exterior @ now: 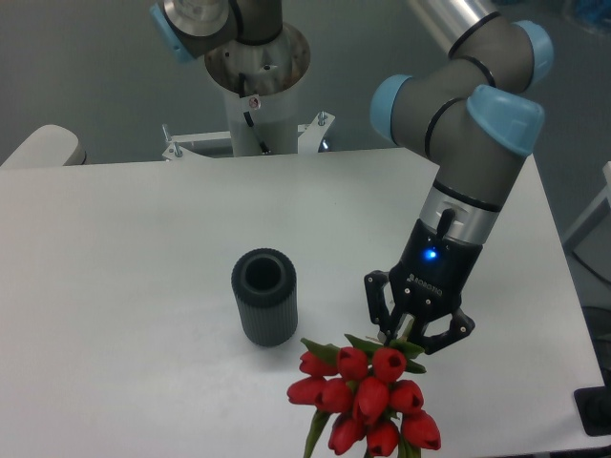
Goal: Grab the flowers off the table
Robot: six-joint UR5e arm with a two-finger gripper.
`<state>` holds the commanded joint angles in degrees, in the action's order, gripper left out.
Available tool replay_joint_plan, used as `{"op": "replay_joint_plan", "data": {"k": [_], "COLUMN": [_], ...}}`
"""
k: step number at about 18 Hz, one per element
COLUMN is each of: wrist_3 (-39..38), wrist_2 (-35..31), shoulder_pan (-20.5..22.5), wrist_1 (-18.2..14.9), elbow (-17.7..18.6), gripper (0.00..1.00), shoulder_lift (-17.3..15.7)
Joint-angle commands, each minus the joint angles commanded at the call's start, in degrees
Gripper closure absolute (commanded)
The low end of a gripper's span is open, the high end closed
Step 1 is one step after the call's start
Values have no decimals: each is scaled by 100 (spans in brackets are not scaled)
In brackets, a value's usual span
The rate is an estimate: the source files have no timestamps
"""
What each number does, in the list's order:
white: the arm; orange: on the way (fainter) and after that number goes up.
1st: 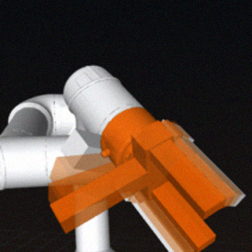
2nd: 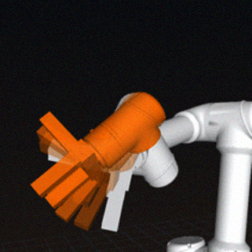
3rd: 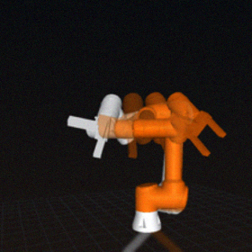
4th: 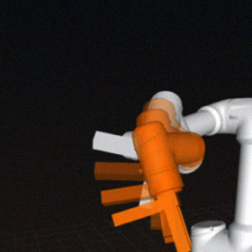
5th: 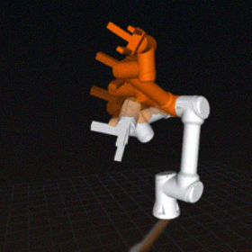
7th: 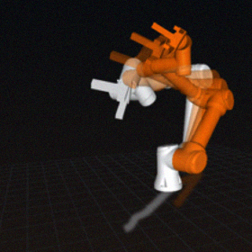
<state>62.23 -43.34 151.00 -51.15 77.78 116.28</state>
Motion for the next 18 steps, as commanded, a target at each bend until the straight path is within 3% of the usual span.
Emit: {"op": "replay_joint_plan", "data": {"k": [5, 18], "wrist_3": [8, -80], "wrist_2": [493, 502], "shoulder_pan": [0, -141], "wrist_1": [53, 53], "elbow": [17, 35], "gripper": [76, 76], "shoulder_lift": [0, -79]}}
